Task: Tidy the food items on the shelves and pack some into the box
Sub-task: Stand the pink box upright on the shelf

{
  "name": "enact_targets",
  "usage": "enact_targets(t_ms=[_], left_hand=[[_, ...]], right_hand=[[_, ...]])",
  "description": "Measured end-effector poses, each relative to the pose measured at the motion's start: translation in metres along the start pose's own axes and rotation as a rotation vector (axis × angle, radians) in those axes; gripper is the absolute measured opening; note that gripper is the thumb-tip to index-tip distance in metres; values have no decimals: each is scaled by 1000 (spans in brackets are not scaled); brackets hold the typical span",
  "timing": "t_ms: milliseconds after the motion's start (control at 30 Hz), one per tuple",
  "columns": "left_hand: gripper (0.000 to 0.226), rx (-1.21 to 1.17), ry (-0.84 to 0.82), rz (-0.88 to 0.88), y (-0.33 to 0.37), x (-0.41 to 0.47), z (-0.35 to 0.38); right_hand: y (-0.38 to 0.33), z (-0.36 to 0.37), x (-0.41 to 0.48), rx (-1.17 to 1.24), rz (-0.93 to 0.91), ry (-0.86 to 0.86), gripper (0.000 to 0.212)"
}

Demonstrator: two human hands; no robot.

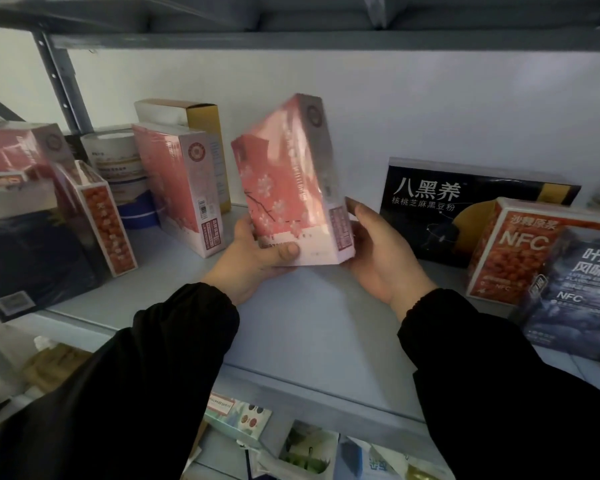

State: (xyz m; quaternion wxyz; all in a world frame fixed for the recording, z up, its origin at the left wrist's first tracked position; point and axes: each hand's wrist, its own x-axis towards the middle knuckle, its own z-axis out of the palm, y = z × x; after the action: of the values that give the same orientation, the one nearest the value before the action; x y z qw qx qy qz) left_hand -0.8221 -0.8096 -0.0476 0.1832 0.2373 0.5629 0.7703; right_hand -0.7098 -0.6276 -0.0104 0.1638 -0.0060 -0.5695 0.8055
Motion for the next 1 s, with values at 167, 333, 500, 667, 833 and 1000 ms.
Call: enact_targets(t_ms=[167, 333, 500, 667, 833, 1000], left_hand=[[119, -4, -93, -6, 0, -1, 2], [117, -21, -132, 2, 2, -2, 2], [114, -39, -135, -5, 5, -5, 4], [67, -67, -179, -70, 8, -12, 9], [35, -126, -129, -182, 17, -19, 18], [74, -232, -66, -182, 26, -17, 18]], right_hand=[[4, -3, 7, -50, 22, -50, 59], [8, -7, 9, -72, -2, -36, 58], [5, -5, 3, -53, -14, -69, 50], [8, -8, -1, -250, 32, -122, 64], [12, -12, -1, -443, -56, -2, 140], [12, -15, -1, -543, -9, -40, 115]])
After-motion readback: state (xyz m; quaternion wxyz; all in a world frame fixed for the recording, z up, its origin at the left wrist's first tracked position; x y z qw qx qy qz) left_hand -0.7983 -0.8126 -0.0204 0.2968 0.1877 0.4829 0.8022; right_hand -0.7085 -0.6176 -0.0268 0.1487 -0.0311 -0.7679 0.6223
